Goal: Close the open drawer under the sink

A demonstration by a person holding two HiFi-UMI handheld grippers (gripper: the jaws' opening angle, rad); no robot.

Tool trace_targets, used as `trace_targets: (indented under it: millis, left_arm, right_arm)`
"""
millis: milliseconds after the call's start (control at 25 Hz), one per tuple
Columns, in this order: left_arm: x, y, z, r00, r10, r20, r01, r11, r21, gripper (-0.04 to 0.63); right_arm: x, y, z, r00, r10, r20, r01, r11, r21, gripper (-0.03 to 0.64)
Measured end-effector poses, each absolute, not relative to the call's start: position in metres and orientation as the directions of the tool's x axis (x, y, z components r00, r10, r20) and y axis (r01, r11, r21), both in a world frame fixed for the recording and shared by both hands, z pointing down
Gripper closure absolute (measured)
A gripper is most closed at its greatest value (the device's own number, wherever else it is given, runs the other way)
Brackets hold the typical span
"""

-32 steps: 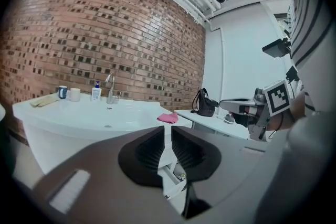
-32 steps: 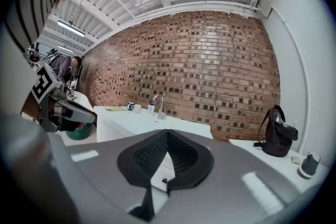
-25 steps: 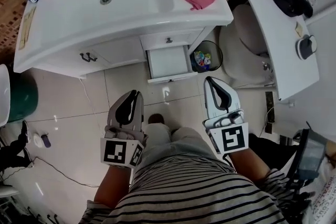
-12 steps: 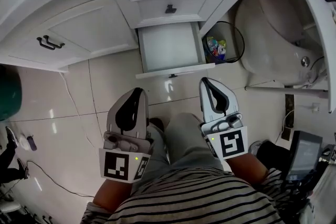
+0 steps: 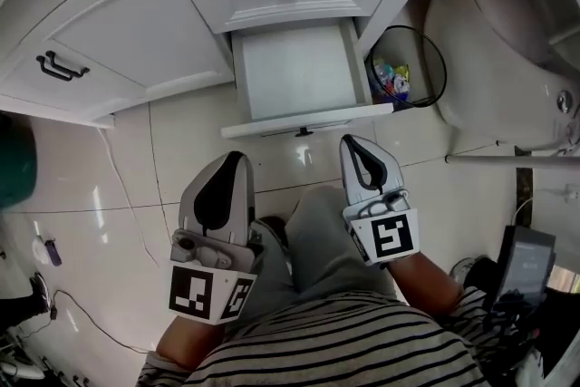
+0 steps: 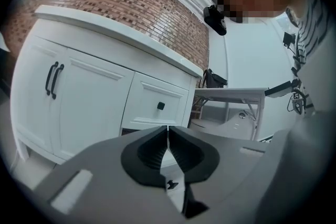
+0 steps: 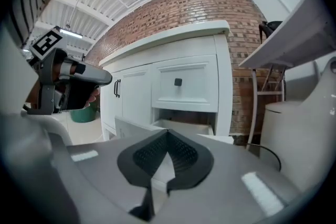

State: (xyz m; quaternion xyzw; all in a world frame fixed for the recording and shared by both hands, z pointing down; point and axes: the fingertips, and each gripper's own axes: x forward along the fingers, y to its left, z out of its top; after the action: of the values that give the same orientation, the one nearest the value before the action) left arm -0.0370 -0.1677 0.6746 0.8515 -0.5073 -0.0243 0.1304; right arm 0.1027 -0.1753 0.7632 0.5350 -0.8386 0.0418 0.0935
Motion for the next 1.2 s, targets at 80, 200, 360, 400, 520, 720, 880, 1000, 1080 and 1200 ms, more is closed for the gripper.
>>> trace_targets:
  millis: [80,200,360,400,520,720,880,1000,1080,1200]
  left_arm:
    - [-0.035,-0.166,0.678,0.487,-0.868,0.096,-0.857,-0.454,0.244,0.567]
    - [-0.035,-0.164,0.685,0.489,-0.866,0.108,-0.855,-0.450,0.258,0.569]
    - [-0.037,-0.166,0.687,0.494,-0.863,0.110,-0.851,-0.453,0.266,0.569]
    - [-0.038,-0.167,0.688,0.491,-0.864,0.110,-0.853,-0.451,0.262,0.569]
    - [-0.041,-0.168,0.694,0.481,-0.868,0.126,-0.861,-0.440,0.257,0.569]
    - [-0.043,-0.166,0.703,0.475,-0.866,0.154,-0.863,-0.426,0.270,0.569]
    - [-0.045,-0.166,0.702,0.472,-0.869,0.149,-0.863,-0.421,0.278,0.569]
    - [-0.044,-0.165,0.701,0.472,-0.869,0.150,-0.864,-0.422,0.274,0.572]
    - [-0.044,-0.165,0.703,0.471,-0.868,0.157,-0.867,-0.422,0.266,0.572]
    - [-0.048,-0.169,0.706,0.461,-0.872,0.168,-0.873,-0.411,0.262,0.572]
  right_arm:
    - [0.105,-0.175,0.773,-0.408,-0.887,0.215,-0.905,0.425,0.035,0.617]
    - [0.104,-0.179,0.784,-0.402,-0.890,0.214,-0.909,0.416,0.025,0.617]
    - [0.106,-0.187,0.800,-0.360,-0.904,0.232,-0.925,0.378,0.035,0.617]
    - [0.107,-0.188,0.805,-0.353,-0.904,0.241,-0.928,0.371,0.033,0.617]
    - [0.108,-0.192,0.819,-0.341,-0.902,0.266,-0.932,0.360,0.028,0.617]
    - [0.107,-0.201,0.824,-0.333,-0.903,0.271,-0.933,0.358,0.048,0.617]
    - [0.106,-0.204,0.822,-0.334,-0.904,0.267,-0.932,0.359,0.050,0.617]
    - [0.106,-0.209,0.823,-0.327,-0.907,0.267,-0.935,0.351,0.047,0.617]
    - [0.106,-0.215,0.823,-0.326,-0.907,0.267,-0.935,0.352,0.054,0.617]
    - [0.106,-0.228,0.824,-0.327,-0.906,0.270,-0.932,0.356,0.068,0.617]
